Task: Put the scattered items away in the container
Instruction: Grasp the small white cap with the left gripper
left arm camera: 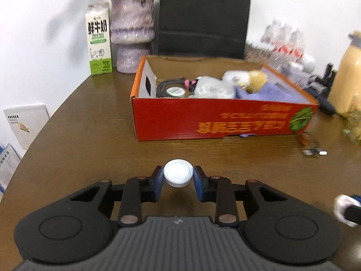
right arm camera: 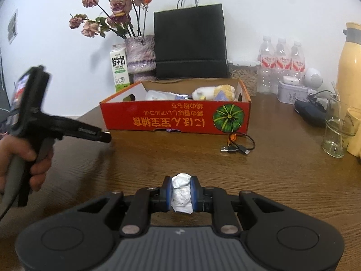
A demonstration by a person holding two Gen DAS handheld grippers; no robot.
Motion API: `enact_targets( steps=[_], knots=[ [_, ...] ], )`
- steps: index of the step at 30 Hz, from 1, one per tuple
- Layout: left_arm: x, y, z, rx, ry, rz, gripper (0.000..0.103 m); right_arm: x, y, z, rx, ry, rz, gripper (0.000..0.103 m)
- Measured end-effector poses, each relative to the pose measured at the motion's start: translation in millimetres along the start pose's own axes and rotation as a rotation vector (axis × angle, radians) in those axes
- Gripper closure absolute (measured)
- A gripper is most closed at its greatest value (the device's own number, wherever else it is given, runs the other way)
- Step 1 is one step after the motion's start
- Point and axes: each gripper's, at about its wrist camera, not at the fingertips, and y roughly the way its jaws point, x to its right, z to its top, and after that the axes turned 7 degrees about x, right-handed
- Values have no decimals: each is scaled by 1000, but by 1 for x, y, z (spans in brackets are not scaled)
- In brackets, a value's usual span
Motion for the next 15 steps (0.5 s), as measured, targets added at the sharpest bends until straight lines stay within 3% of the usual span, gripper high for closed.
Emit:
enact_targets(
  steps=[4, 15],
  knots=[
    [1, -54, -13, 46, -49, -43, 74, -7, -13, 0, 13, 2, 9, 87],
    [8, -169, -45, 133, -29, -108, 74, -26, -75, 13, 57, -2, 61, 87]
  ],
)
